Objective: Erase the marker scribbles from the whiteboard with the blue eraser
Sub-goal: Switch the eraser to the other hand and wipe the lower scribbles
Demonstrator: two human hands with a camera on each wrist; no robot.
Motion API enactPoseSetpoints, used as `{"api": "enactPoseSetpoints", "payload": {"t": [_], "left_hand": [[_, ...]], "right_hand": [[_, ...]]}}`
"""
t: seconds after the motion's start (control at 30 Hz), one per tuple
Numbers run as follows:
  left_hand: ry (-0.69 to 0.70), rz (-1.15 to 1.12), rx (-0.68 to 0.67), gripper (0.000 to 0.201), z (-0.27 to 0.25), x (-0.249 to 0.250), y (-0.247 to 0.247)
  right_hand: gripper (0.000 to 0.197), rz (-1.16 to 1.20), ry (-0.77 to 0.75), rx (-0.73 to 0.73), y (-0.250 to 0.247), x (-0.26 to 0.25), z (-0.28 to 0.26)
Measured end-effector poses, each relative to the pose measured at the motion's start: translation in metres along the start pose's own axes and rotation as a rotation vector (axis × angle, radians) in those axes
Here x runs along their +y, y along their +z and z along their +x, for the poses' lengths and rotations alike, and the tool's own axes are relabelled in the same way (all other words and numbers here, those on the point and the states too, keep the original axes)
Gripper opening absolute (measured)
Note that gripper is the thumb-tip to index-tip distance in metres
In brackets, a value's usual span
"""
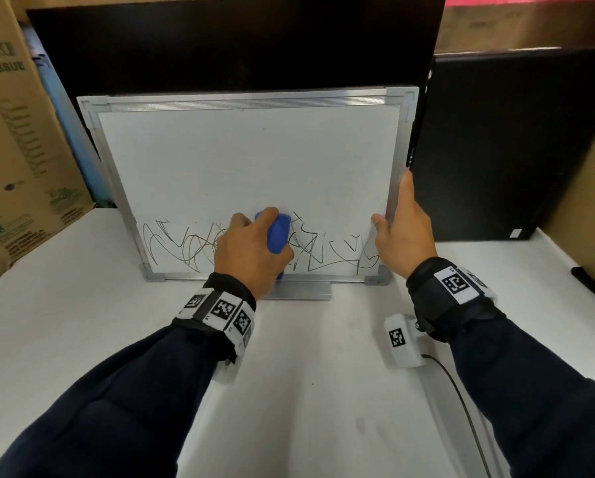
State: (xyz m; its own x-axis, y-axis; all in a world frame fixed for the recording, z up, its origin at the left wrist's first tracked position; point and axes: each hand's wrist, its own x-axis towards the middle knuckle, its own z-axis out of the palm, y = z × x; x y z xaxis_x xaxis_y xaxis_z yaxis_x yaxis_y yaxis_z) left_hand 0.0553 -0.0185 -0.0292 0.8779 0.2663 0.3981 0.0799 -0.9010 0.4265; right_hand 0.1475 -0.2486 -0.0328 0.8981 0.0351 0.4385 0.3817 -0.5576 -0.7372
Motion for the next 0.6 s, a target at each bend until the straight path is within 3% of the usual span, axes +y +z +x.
{"api": "enactPoseSetpoints", "payload": {"t": [0.13, 0.37, 0.6], "left_hand": [[0.039, 0.112, -0.117, 0.055, -0.006, 0.009, 0.006], [0.026, 0.013, -0.009, 0.053, 0.01, 0.025, -0.004], [0.025, 0.058, -0.109, 0.043, 0.004, 0.031, 0.006]], "right_hand": [[0.09, 0.004, 0.004, -0.003, -0.001, -0.002, -0.001], [0.09, -0.009, -0.004, -0.006, -0.001, 0.0, -0.001], [0.09, 0.002, -0.001, -0.009, -0.001, -0.001, -0.001]]}}
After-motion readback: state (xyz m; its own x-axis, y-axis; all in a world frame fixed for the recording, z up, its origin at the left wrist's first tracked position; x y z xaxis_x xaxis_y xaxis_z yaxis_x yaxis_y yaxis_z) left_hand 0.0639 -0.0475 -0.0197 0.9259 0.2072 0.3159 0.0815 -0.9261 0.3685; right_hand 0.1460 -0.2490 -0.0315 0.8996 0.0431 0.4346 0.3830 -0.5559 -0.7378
